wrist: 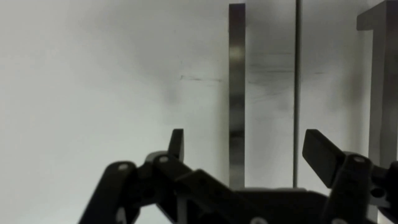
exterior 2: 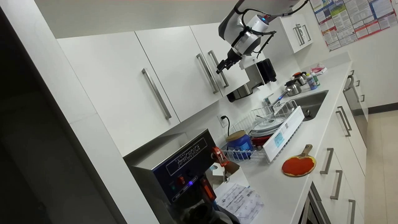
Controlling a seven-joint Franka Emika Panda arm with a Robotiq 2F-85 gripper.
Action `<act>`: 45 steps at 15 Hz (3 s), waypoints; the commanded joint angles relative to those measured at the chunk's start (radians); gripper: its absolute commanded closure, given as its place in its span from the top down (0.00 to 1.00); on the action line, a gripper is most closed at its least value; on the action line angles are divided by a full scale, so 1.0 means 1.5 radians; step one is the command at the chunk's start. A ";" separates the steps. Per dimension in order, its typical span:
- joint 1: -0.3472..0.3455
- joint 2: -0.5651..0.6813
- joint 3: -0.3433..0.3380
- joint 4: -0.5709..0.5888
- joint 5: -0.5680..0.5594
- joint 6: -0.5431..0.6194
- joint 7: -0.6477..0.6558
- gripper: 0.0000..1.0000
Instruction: Open the cabinet door on the far right
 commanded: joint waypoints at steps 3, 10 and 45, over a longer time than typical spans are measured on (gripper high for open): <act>-0.009 0.020 0.007 0.029 0.029 -0.009 -0.026 0.49; -0.011 0.014 0.007 0.022 0.034 -0.008 -0.028 0.01; -0.387 -0.098 -0.004 -0.038 0.011 -0.657 -0.118 0.04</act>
